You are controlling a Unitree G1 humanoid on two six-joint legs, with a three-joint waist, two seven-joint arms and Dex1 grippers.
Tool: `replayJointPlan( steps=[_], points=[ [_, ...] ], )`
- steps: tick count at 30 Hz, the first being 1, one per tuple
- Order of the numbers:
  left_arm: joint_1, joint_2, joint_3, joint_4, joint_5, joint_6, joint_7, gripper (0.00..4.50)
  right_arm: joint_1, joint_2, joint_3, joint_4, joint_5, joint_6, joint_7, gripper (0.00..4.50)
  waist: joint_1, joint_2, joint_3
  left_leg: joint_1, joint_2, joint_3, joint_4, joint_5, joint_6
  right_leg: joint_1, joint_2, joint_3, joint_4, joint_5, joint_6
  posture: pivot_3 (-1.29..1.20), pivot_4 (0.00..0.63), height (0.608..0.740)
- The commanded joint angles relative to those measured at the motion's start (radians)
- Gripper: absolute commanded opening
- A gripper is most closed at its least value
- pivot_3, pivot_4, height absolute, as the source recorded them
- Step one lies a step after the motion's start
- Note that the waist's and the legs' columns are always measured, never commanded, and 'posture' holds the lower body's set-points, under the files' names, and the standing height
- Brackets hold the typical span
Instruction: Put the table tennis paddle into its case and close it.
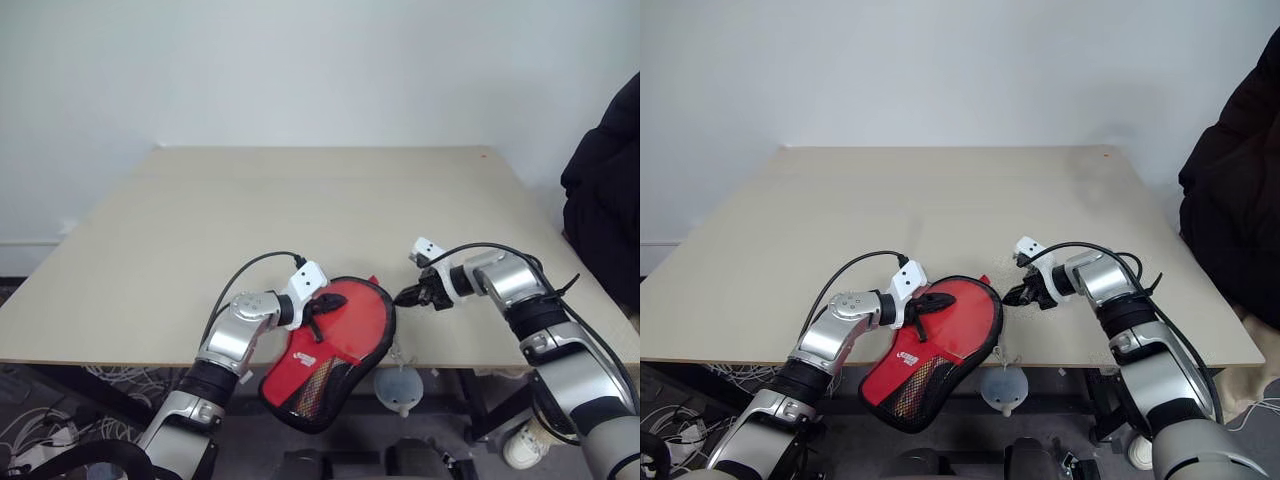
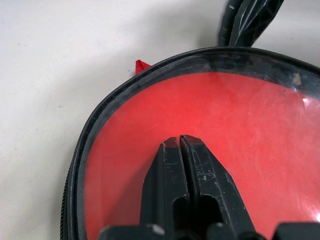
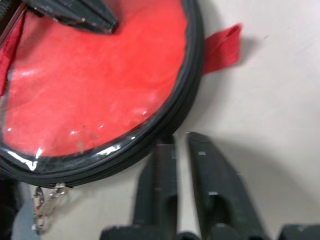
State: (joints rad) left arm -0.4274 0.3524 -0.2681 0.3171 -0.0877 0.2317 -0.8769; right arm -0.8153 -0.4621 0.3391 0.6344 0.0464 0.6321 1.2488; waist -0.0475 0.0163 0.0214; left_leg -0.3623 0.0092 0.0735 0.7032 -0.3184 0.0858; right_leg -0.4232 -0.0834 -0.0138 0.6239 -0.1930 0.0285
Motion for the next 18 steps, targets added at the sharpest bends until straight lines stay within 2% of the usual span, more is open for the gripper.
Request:
replayJointPlan(
  steps=[1,7,18],
  points=[
    [0.008,0.000,-0.020,0.015,0.026,0.004,-0.001,0.00,-0.032,-0.016,-0.005,-0.001,-0.010,-0.030,0.015,1.66,0.001,0.000,0.000,0.000,0.000,0.000,0.000,0.000,0.000,0.000,0.000,0.000,0.000,0.000,0.000,0.00,0.000,0.740],
    [0.008,-0.002,-0.024,0.013,0.027,0.004,-0.003,0.00,-0.049,0.002,-0.005,0.031,-0.020,0.014,-0.001,3.31,0.001,0.000,0.000,0.000,0.000,0.000,-0.001,0.000,0.000,0.000,0.000,0.000,0.000,0.000,0.000,0.00,0.000,0.740],
    [0.013,0.010,-0.017,0.002,0.027,-0.002,-0.005,0.00,-0.070,-0.007,-0.021,0.041,-0.001,0.100,0.032,3.31,0.001,0.000,0.000,0.000,0.000,0.000,-0.001,0.000,0.000,0.000,0.000,0.000,0.000,0.000,0.000,0.00,0.000,0.740]
  ],
)
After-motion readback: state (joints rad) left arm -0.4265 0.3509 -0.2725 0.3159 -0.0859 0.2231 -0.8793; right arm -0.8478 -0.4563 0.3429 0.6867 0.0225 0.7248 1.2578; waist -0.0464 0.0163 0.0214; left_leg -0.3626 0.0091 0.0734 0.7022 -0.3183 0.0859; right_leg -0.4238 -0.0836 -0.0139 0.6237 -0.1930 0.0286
